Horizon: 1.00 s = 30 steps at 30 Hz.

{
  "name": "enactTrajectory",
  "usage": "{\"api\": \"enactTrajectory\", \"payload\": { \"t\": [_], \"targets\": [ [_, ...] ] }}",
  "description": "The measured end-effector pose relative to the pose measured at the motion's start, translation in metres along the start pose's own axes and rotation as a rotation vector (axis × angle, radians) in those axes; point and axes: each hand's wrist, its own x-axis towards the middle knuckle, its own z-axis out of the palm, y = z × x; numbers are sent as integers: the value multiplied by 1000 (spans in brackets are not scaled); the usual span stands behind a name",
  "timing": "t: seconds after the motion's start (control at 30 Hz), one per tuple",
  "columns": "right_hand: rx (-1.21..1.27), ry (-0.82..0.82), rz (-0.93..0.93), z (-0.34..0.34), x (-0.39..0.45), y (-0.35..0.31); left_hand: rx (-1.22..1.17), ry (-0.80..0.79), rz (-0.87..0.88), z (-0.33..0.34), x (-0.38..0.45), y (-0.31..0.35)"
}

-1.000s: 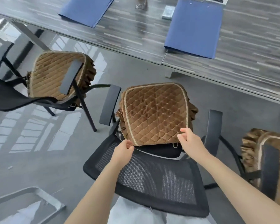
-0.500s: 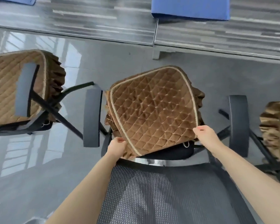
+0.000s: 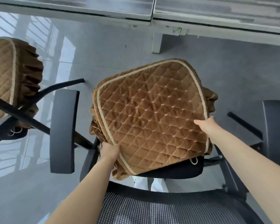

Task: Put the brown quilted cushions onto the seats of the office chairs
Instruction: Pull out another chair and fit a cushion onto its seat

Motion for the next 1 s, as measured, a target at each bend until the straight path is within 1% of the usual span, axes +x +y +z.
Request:
{"api": "enactTrajectory", "payload": {
  "t": [0.1,0.2,0.27,0.37,0.57,0.7,0.8,0.87,0.93,1.0],
  "targets": [
    [-136,87,-27,5,3,2,-26,-1,8,0,4,0],
    [-271,103,-87,4,-2,9,-91,1,11,-6,1,-3],
    [-366,103,-152,1,-9,15,-108,59,61,-8,-3,-5],
    [-425,106,-203,-5,-19,30,-32,156,140,-10,-13,-4],
    [-446,62,-75,2,-39,81,204,233,289,-8,-31,-5],
    [-431,21,-11,16,-45,103,362,209,309,-2,-27,-14],
    [-391,-84,-33,20,-48,111,510,142,306,4,-19,-22],
    [-367,-136,-57,16,-43,111,617,128,320,6,-17,-20],
    [-324,-118,-89,6,-40,97,633,140,373,8,-16,-7],
    [-299,-54,-150,-6,-39,73,612,158,446,6,-15,12]
  ]
}}
